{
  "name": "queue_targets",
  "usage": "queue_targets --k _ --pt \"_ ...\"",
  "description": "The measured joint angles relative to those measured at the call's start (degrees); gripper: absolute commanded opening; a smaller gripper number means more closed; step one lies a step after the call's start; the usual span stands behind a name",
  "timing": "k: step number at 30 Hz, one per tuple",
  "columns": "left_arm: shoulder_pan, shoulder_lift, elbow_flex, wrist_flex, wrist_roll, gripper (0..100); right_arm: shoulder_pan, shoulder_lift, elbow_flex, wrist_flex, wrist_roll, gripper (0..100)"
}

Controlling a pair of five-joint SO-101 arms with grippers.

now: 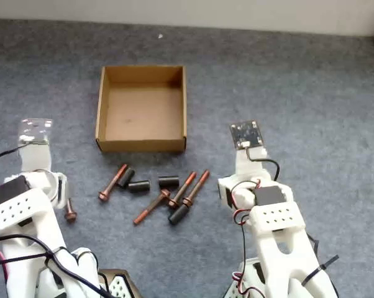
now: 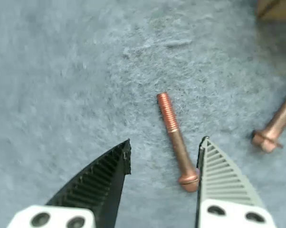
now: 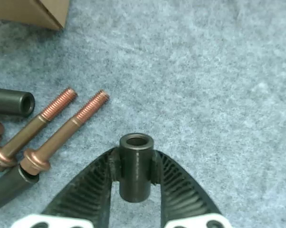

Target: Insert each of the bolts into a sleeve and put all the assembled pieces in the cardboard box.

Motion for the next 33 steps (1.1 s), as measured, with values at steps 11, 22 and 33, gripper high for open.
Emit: queue_targets --k 11,22,33 --pt "-1.8 0.0 -1.8 -0.3 -51.2 25 0.1 0.0 0.8 0.0 0.0 0.5" --pt "2.3 -1.0 12.2 -17.1 -52.6 25 0.0 0.0 0.8 -1.1 0.0 0.5" --pt "-1.1 -0.7 15.2 -27.1 -52.6 25 0.0 0.0 0.8 -1.1 0.0 0.5"
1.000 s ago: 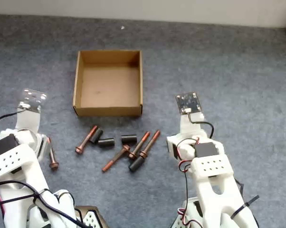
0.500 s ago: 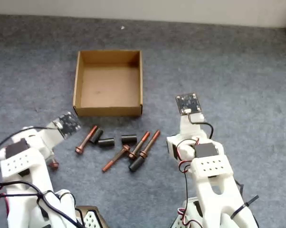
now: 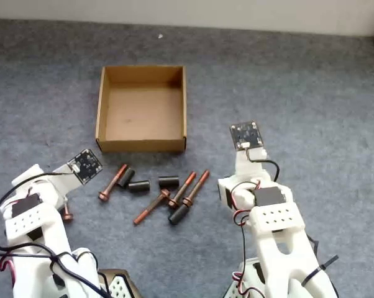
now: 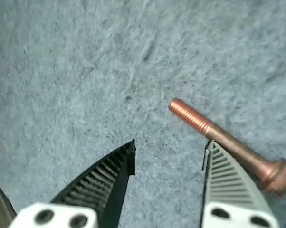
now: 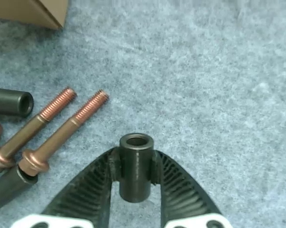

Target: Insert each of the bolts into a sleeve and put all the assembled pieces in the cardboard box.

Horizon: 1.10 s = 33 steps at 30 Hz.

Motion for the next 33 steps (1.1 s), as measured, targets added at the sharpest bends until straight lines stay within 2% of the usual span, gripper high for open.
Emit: queue_targets --k 5,10,17,33 --pt "-2.0 0.1 0.4 -0.1 0.0 25 0.0 0.0 0.0 0.0 0.0 0.5" --pt "-5.0 0.1 0.4 3.8 0.0 25 0.0 0.0 0.0 0.0 0.0 0.5" --pt "-5.0 0.1 0.7 5.8 0.0 25 0.0 0.0 0.0 0.0 0.0 0.5" --pt "17.2 0.1 0.9 7.8 0.0 25 0.0 0.0 0.0 0.0 0.0 0.5"
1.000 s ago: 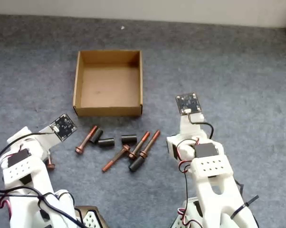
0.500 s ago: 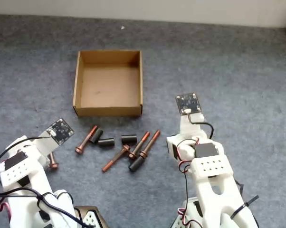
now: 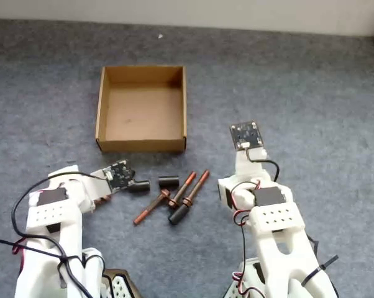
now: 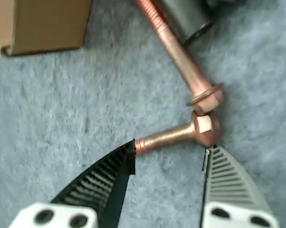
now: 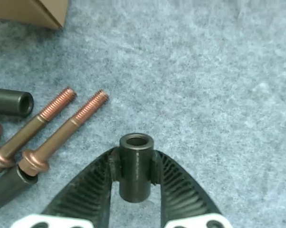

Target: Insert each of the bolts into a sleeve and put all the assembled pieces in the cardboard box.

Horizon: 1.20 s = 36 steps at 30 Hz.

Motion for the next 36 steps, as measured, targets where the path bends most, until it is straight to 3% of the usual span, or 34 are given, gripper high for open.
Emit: queue_targets --k 8,16,22,29,36 --pt "6.2 0.0 0.0 0.1 0.1 25 0.0 0.0 0.0 0.0 0.0 0.5" --pt "7.0 1.2 -1.6 0.3 0.3 24 0.0 0.0 0.0 0.0 0.0 0.5" --pt "7.0 13.9 -9.3 1.1 1.2 24 0.0 0.0 0.0 0.0 0.0 0.5" --pt "7.0 31.7 -25.1 11.8 1.3 24 0.0 0.0 0.0 0.0 0.0 0.5" --pt "7.9 37.9 -30.3 15.8 3.6 6 0.0 0.0 0.0 0.0 0.0 0.5"
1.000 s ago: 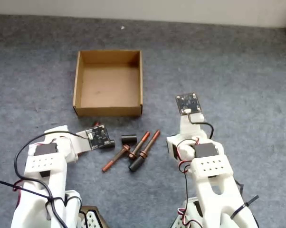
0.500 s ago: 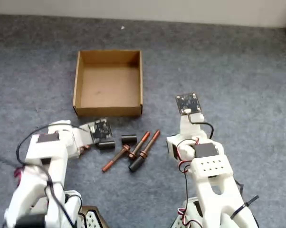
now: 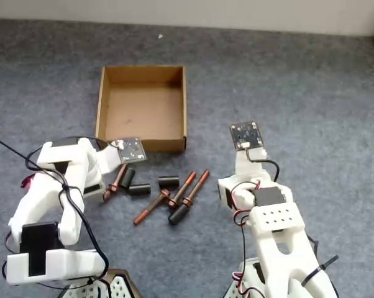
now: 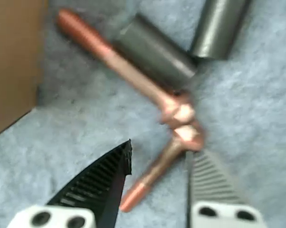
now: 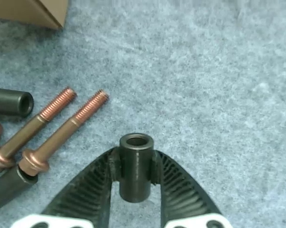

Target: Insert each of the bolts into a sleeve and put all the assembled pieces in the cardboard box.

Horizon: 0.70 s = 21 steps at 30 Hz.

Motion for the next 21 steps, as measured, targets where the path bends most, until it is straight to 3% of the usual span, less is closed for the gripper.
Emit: queue_targets --k 2,13,21 --pt "1.3 0.1 0.3 0.7 0.9 0 0.0 0.0 0.0 0.0 0.0 0.5" --pt "4.0 -2.7 2.4 1.1 7.1 0 0.0 0.0 0.0 0.0 0.0 0.5" --pt "3.9 -23.4 2.6 10.7 14.9 0 0.0 0.0 0.0 0.0 0.0 0.5"
